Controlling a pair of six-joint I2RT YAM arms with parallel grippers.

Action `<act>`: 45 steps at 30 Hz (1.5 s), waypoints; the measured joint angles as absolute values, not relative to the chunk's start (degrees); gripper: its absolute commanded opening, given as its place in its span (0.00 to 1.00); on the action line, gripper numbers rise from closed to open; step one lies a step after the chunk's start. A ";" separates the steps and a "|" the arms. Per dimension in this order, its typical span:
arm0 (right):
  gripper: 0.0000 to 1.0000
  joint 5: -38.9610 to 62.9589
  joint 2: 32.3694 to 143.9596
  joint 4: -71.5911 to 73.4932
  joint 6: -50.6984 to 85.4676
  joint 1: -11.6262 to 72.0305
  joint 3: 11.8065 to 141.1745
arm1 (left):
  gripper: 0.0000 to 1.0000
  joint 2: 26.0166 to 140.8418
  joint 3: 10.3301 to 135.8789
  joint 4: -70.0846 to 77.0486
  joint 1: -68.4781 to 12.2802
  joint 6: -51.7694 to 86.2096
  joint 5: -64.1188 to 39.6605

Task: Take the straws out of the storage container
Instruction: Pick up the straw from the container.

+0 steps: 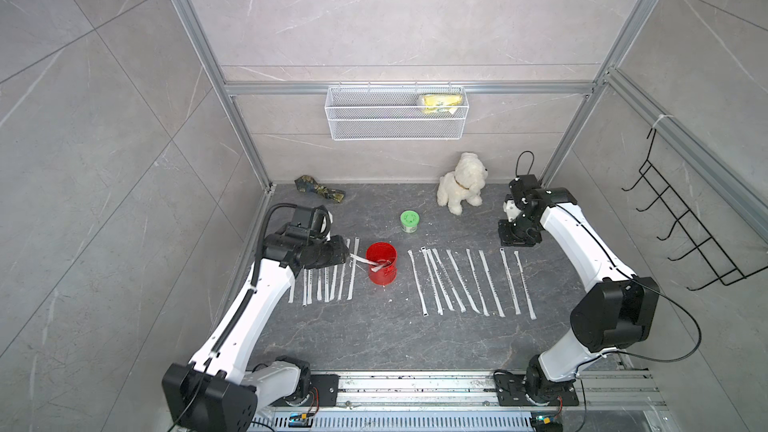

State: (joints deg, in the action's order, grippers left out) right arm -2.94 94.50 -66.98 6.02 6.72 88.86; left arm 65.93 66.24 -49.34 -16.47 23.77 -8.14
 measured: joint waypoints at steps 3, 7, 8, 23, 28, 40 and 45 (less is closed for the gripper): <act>0.40 -2.39 94.50 -66.48 6.44 9.15 87.94 | 0.54 57.14 59.99 -47.46 -16.45 25.80 -5.91; 0.41 -1.83 94.50 -65.91 6.61 10.02 87.88 | 0.63 44.95 50.61 -43.00 -16.47 30.33 -4.10; 0.41 -1.65 94.50 -65.82 6.68 10.09 87.85 | 0.63 42.04 47.97 -41.41 -16.47 31.59 -4.05; 0.41 0.71 94.50 -64.51 6.87 10.33 86.50 | 0.66 37.71 30.96 -20.45 -22.59 41.58 -4.12; 0.42 1.43 94.52 -64.40 6.90 10.35 86.46 | 0.66 42.70 31.31 -17.39 -28.67 41.56 -1.17; 0.42 1.56 95.53 -63.96 6.87 10.35 85.69 | 0.56 53.87 35.33 -10.85 -31.20 40.62 1.63; 0.42 1.56 95.53 -63.96 6.87 10.35 85.69 | 0.30 58.59 37.82 -8.10 -31.20 39.59 1.50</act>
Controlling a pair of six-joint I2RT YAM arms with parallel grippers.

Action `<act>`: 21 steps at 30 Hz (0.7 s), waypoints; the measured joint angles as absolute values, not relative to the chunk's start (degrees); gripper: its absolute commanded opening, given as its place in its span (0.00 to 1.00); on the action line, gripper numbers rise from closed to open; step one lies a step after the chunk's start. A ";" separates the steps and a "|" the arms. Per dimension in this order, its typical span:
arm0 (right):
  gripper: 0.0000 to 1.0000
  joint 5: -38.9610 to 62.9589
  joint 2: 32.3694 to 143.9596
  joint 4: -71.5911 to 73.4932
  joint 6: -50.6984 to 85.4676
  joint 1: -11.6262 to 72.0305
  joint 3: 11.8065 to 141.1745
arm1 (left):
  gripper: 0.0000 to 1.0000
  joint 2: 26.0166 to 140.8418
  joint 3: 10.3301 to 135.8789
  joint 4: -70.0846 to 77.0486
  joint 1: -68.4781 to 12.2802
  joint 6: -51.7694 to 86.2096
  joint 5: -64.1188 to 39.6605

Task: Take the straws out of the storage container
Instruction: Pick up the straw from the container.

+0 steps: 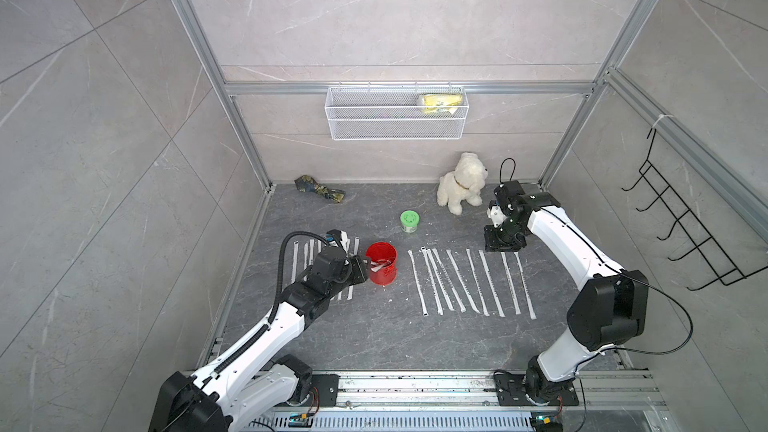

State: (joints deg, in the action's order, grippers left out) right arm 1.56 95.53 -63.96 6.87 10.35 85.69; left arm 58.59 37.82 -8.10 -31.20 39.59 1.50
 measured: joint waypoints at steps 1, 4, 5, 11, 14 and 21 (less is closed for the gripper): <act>0.42 1.56 95.53 -63.96 6.87 10.35 85.69 | 0.27 59.59 38.28 -7.62 -31.22 39.57 1.45; 0.42 1.54 95.53 -63.96 6.87 10.35 85.69 | 0.16 61.60 39.42 -7.16 -31.22 39.00 1.43; 0.42 1.54 95.53 -63.96 6.85 10.35 85.69 | 0.13 62.06 39.79 -7.14 -31.22 38.87 1.43; 0.42 1.58 95.53 -63.57 6.87 10.35 85.08 | 0.07 64.25 44.21 -8.64 -31.24 37.23 1.41; 0.42 1.93 95.53 -63.51 6.87 10.35 84.62 | 0.06 66.39 48.73 -11.03 -31.24 35.38 1.41; 0.42 3.27 95.35 -63.09 6.85 10.39 84.18 | 0.06 73.93 61.47 -19.18 -31.24 29.93 1.15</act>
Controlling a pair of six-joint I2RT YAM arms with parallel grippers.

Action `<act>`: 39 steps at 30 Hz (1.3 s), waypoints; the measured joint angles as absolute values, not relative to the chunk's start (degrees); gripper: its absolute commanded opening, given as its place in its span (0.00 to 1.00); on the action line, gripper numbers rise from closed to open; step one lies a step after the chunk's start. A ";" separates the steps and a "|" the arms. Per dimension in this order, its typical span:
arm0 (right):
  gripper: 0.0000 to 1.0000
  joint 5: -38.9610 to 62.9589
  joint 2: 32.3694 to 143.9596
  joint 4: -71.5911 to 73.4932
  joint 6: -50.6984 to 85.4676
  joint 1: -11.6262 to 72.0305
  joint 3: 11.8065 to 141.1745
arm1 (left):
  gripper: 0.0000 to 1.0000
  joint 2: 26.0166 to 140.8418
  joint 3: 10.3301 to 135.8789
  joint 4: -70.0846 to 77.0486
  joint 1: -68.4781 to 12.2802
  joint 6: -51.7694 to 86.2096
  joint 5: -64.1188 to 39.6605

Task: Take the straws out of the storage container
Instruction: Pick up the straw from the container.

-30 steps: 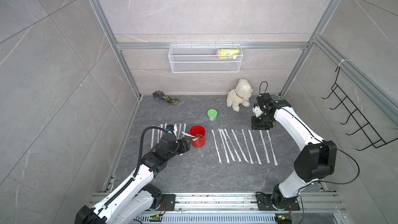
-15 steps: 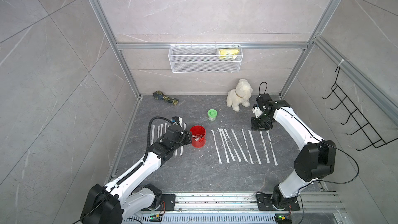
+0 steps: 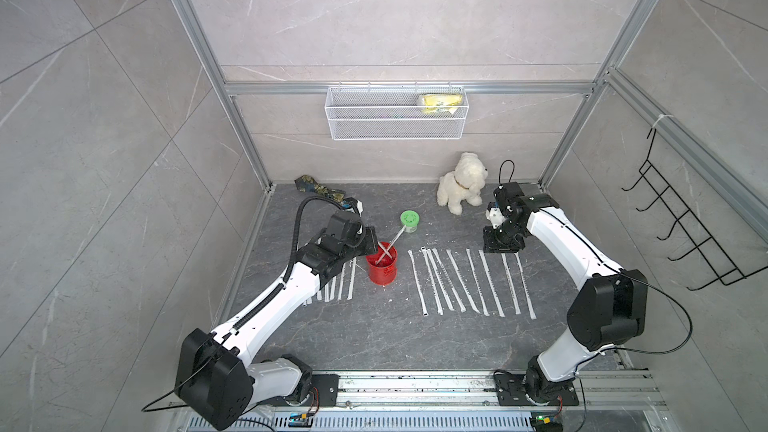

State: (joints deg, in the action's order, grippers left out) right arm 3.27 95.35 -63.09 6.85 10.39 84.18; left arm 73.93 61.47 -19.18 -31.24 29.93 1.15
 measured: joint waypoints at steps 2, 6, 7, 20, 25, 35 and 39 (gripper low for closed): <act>0.42 3.53 94.98 -63.11 6.85 10.44 83.57 | 0.05 76.12 64.60 -21.80 -31.24 28.34 0.95; 0.42 3.86 94.04 -63.09 6.87 10.44 82.85 | 0.05 79.96 69.87 -27.53 -31.24 25.45 0.69; 0.42 3.92 93.80 -63.11 6.85 10.44 82.81 | 0.05 80.71 70.91 -28.88 -31.24 24.93 0.38; 0.42 4.93 93.51 -61.69 6.87 10.66 81.89 | 0.04 84.88 86.39 -47.88 -31.24 18.33 -1.58; 0.42 5.58 93.47 -61.08 6.90 10.76 80.93 | 0.03 85.52 93.19 -54.24 -31.24 16.51 -1.08; 0.42 7.35 93.41 -60.05 6.90 10.98 80.88 | 0.02 87.70 106.65 -64.84 -29.95 14.26 5.02; 0.42 7.88 93.41 -59.86 6.90 11.16 80.88 | 0.02 89.76 113.56 -68.49 -26.76 13.52 7.05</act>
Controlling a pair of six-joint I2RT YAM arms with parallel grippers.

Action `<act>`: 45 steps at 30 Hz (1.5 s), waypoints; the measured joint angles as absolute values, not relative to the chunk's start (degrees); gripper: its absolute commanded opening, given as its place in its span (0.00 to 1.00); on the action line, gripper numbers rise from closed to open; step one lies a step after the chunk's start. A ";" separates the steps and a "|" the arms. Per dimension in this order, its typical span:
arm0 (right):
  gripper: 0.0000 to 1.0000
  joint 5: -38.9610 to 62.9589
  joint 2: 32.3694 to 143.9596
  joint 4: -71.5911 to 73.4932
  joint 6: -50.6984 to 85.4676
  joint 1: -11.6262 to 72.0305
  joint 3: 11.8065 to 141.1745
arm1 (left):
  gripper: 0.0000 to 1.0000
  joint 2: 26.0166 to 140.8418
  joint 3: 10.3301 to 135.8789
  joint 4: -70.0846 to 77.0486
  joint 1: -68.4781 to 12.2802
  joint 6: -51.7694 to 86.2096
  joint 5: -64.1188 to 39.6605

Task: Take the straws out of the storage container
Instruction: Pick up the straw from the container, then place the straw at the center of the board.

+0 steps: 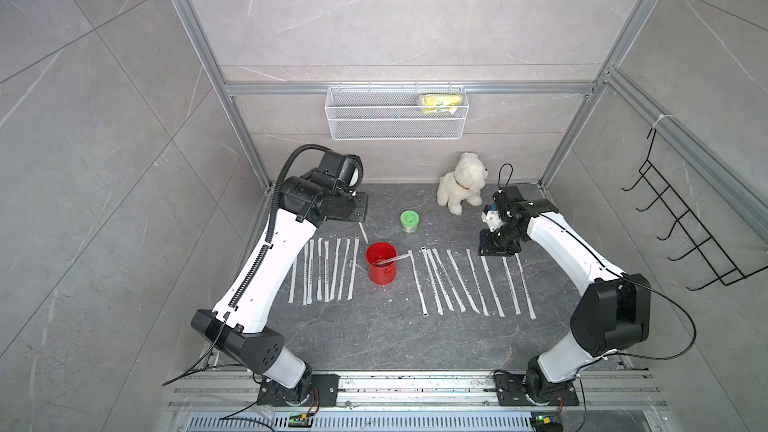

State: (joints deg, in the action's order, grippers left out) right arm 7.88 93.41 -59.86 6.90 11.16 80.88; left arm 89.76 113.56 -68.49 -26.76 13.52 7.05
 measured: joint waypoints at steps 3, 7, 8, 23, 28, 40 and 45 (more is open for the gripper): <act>0.42 8.62 93.41 -59.64 6.90 11.51 80.88 | 0.02 92.14 119.33 -71.64 -23.16 13.19 8.40; 0.42 9.28 93.41 -59.42 6.87 12.25 80.88 | 0.01 96.51 126.67 -76.29 -16.64 13.26 10.41; 0.42 9.37 93.41 -59.27 6.87 12.40 80.88 | 0.01 97.69 128.14 -77.38 -14.98 13.26 11.09; 0.42 11.35 96.75 -58.28 6.90 15.53 81.14 | 0.01 118.30 140.57 -87.09 -2.28 16.32 28.03; 0.42 11.44 98.39 -58.63 7.35 16.62 83.55 | 0.01 122.69 138.23 -87.13 0.69 16.80 29.12; 0.42 11.35 101.38 -59.90 8.43 19.46 86.70 | 0.02 127.90 129.80 -87.18 6.90 17.04 30.11; 0.42 11.35 102.17 -59.94 8.84 19.73 86.67 | 0.01 127.90 124.33 -87.18 7.55 16.36 30.04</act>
State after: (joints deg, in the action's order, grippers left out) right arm 11.35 102.17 -59.94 8.84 19.73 86.67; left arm 127.90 124.33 -87.18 7.55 16.36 30.04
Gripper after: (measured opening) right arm 0.420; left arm 0.047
